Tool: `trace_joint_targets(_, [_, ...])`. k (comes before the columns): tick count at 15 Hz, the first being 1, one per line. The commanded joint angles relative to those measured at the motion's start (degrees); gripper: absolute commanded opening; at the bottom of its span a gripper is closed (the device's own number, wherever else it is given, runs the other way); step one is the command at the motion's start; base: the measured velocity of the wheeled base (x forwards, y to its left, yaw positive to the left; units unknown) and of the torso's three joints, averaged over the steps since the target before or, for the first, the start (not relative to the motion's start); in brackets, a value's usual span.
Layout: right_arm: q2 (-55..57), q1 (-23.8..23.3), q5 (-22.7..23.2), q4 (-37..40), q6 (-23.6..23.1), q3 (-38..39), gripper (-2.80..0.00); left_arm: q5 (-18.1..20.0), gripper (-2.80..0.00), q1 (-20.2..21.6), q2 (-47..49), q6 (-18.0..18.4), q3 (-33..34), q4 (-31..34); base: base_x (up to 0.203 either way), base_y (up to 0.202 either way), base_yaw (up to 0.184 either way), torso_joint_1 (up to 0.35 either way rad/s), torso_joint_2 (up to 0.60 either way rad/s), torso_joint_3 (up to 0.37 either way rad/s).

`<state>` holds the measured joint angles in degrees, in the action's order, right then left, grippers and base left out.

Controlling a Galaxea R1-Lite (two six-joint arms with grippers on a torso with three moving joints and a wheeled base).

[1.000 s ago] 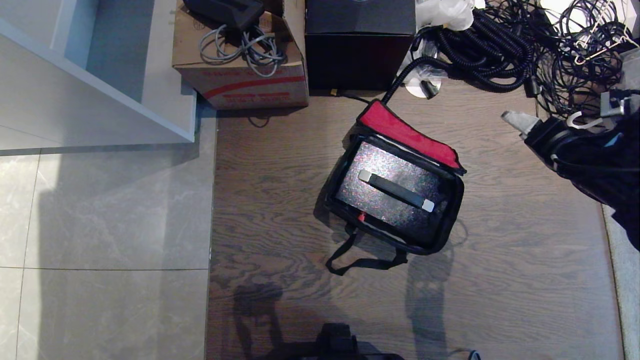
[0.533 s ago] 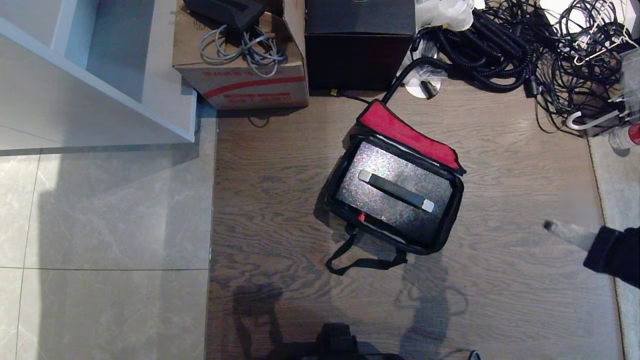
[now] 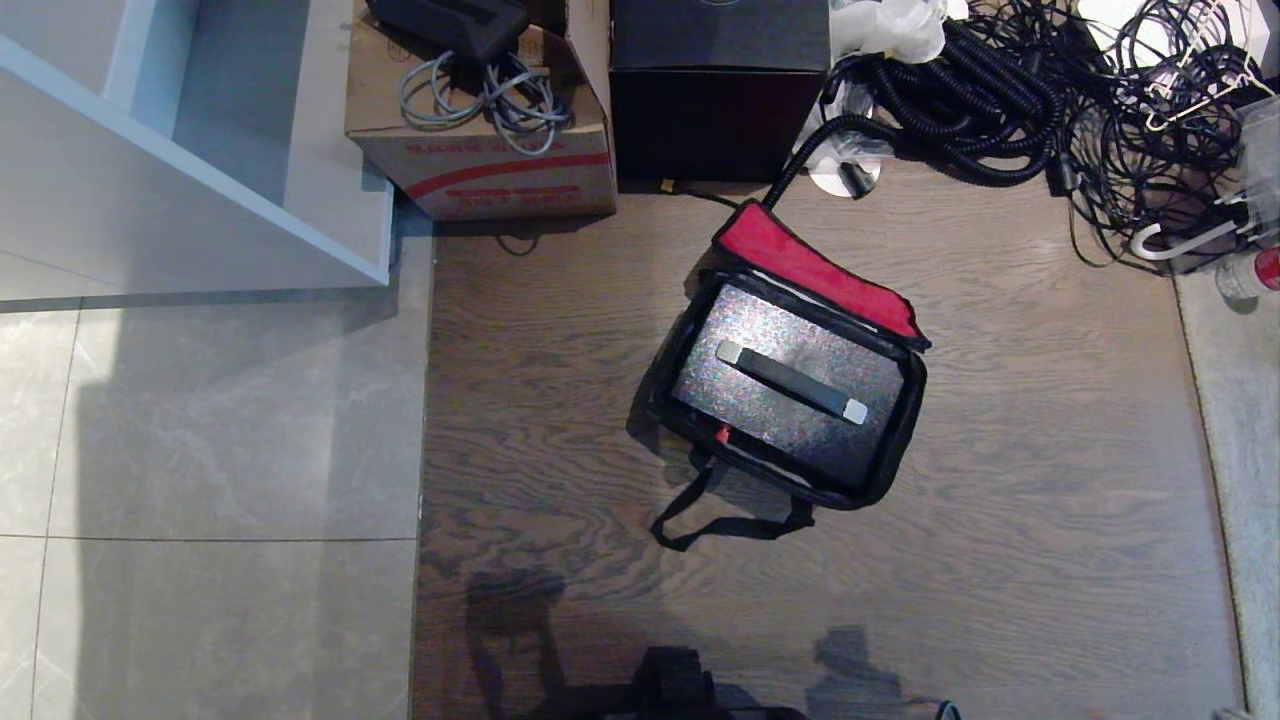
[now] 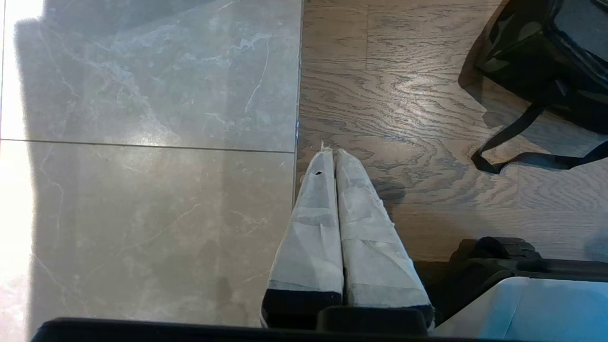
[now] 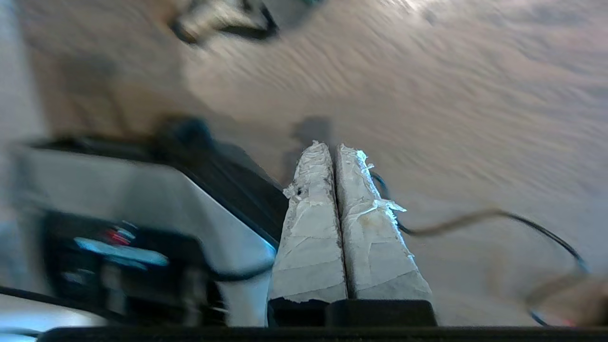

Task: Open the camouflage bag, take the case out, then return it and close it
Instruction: Grip the handle

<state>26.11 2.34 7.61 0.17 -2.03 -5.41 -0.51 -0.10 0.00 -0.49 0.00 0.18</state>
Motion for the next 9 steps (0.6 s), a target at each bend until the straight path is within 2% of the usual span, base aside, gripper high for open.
trace_joint_targets(1, [-10.17, 0.98, -2.5, -2.35, -0.61, 4.44, -2.8, -0.02, -2.8, 0.01, 0.0, -0.04, 0.0, -0.01, 0.0, 0.0, 0.0, 0.0, 0.0, 0.0])
trace_joint_targets(4, [-10.38, 1.03, -7.4, -9.32, -3.66, 7.69, -2.8, -0.02, -2.8, 0.01, 0.0, -0.04, 0.0, -0.01, 0.0, 0.0, 0.0, 0.0, 0.0, 0.0])
trace_joint_targets(9, [-16.99, -1.11, -6.92, -9.1, -3.21, 7.7, -2.8, -0.02, -2.8, 0.01, 0.0, -0.04, 0.0, -0.01, 0.0, 0.0, 0.0, 0.0, 0.0, 0.0])
